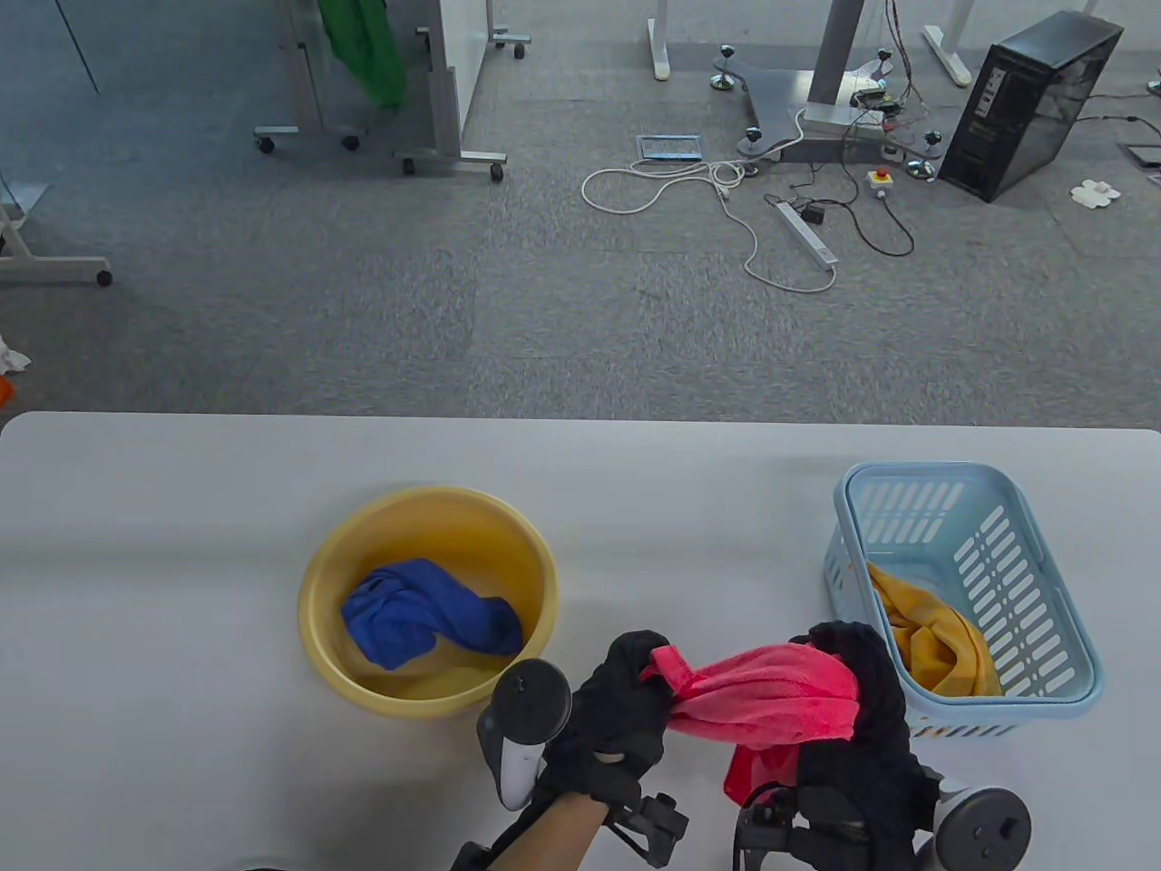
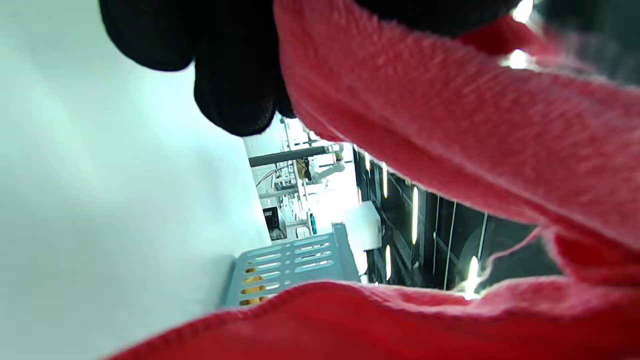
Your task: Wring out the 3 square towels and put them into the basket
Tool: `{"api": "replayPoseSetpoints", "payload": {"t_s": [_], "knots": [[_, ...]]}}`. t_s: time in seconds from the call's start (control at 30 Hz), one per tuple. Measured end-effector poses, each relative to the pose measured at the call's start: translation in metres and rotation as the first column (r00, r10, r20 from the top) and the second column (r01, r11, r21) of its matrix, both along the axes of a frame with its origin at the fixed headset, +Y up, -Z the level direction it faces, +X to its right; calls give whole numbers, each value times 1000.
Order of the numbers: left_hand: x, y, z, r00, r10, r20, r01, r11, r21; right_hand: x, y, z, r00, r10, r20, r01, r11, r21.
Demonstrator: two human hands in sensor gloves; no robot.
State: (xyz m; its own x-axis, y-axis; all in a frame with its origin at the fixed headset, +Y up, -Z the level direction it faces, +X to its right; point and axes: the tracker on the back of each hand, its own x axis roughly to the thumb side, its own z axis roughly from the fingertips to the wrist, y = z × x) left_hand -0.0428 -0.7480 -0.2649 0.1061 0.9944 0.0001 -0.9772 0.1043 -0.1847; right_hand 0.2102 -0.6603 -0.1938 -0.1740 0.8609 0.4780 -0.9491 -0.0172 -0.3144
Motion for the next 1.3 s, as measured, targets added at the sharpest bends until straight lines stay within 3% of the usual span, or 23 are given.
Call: {"api": "replayPoseSetpoints", "payload": {"t_s": [0.03,0.13,0.27,0.43,0.67,0.83,1.03,1.1,1.2,1.3], "knots": [[1,-6,4,996,84,-8,-84,996,-36,-1,1,0,1000,-4,-15,4,1000,3],[3,-16,9,987,159,-11,-160,985,-63,-2,1,0,1000,9,-13,-9,1000,3],[2,-17,11,996,52,72,-46,996,-78,-1,0,0,1000,9,-3,-9,1000,-6],[-5,-8,12,995,-54,88,51,998,31,2,1,0,999,30,34,-29,999,-24],[-16,-6,13,999,-1,52,-5,993,114,10,1,2,996,26,81,-25,1000,-19],[-21,-6,13,999,37,21,-38,996,77,14,3,3,995,26,101,-24,999,-20],[-7,-4,12,978,42,205,-70,989,132,9,3,0,994,70,81,-67,997,-32],[0,-3,12,947,40,320,-91,985,147,6,3,-1,995,80,58,-78,996,-33],[13,-3,12,821,-36,570,-45,991,127,1,4,-1,998,60,10,-60,998,-14],[20,-6,14,813,-50,580,-32,991,131,-6,6,-1,997,40,-66,-40,999,8]]}}
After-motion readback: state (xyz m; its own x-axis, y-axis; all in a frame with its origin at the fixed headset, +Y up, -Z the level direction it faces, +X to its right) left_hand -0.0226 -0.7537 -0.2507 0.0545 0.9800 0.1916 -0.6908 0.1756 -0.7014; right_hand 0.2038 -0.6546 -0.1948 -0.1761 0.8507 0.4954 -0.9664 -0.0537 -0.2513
